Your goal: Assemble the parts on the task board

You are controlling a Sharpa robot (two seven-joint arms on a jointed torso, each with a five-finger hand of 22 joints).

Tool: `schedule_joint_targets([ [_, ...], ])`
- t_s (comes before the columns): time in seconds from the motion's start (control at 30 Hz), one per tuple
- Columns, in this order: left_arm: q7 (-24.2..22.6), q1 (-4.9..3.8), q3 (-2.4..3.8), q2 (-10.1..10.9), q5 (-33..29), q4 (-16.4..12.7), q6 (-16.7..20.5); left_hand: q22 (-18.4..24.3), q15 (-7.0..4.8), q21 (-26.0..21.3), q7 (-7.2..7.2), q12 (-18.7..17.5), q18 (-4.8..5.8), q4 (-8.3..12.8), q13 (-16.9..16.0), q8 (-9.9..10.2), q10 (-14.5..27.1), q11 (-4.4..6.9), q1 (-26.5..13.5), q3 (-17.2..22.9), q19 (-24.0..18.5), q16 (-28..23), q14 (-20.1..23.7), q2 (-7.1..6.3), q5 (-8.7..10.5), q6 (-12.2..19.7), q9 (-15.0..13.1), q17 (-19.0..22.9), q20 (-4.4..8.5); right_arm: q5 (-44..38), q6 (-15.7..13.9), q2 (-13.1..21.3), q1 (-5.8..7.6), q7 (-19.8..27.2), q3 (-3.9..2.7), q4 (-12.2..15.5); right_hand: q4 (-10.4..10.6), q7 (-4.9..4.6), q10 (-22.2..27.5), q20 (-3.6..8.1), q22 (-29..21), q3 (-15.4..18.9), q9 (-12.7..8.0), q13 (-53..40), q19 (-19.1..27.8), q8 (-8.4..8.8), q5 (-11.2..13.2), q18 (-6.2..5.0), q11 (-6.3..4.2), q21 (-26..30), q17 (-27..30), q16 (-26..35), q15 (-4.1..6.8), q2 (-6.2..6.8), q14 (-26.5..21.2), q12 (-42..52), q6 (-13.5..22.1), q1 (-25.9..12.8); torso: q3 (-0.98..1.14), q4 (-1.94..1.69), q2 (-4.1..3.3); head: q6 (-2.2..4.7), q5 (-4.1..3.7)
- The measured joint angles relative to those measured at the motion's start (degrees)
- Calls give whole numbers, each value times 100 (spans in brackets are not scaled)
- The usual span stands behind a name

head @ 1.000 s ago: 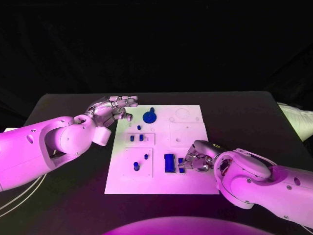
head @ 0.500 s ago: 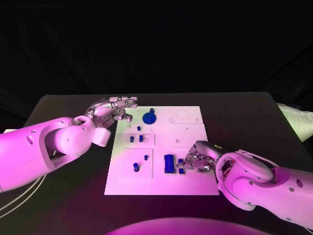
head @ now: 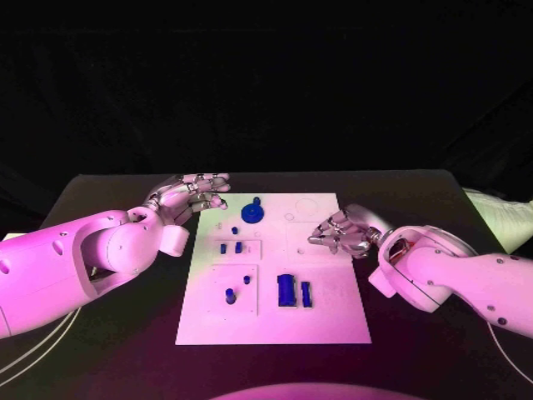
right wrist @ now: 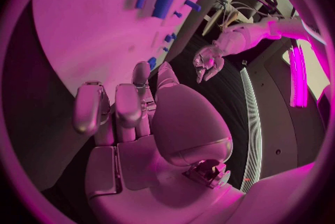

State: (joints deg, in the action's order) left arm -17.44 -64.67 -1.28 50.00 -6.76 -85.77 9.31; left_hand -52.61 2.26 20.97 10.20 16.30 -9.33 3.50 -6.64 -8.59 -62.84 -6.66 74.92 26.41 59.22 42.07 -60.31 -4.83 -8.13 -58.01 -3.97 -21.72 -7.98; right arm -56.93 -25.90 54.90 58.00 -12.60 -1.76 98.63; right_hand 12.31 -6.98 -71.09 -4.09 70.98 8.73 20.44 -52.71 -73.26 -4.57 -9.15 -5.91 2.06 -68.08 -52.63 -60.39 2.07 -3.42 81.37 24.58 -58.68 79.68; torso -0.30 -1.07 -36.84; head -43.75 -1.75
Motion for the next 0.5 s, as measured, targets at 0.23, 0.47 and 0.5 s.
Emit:
schedule_joint_targets([
  [0.23, -247, 102, -6, -294, -122, 422, 274, 730, 306, -893, 103, -506, 1, -37, 298, 113, 126, -126, -63, 139, -841, -1809, 242, -2, 1, 102, 15, 788, -250, 2087, -71, -432, 236, 1494, -4, -1076, -131, -292, 595, -377, -2633, -15, -320, 2138, 1989, 74, -29, -426, 375, 3474, 2480, 3430, -453, -74, -1515, -1835, 374, 734, -42, 38, 209, 202, -19],
  [0.47, -465, 165, -5, -576, -264, 797, 538, 1563, 668, -1712, 146, -908, 0, -192, 308, 338, 517, -332, -236, -284, -1709, -2877, 709, -68, 288, 287, 22, 1285, -649, 3559, 59, -913, 281, 2499, -11, -1952, -262, -364, 723, -766, -3940, -145, -811, 3805, 2176, 74, 18, -425, 567, 5048, 3667, 5083, -775, -118, -1916, -2067, 505, 1043, -71, 77, 427, 396, 14],
  [0.5, -501, 169, -4, -623, -282, 864, 580, 1688, 676, -1721, 155, -946, 0, -199, 308, 366, 535, -350, -234, -387, -1783, -2976, 717, -66, 288, 296, 22, 1342, -707, 3732, 94, -980, 284, 2635, -15, -2064, -286, -380, 731, -791, -4090, -163, -883, 3982, 2151, 74, 22, -426, 574, 5210, 3792, 5214, -813, -118, -1916, -2066, 522, 1043, -71, 77, 456, 423, 14],
])
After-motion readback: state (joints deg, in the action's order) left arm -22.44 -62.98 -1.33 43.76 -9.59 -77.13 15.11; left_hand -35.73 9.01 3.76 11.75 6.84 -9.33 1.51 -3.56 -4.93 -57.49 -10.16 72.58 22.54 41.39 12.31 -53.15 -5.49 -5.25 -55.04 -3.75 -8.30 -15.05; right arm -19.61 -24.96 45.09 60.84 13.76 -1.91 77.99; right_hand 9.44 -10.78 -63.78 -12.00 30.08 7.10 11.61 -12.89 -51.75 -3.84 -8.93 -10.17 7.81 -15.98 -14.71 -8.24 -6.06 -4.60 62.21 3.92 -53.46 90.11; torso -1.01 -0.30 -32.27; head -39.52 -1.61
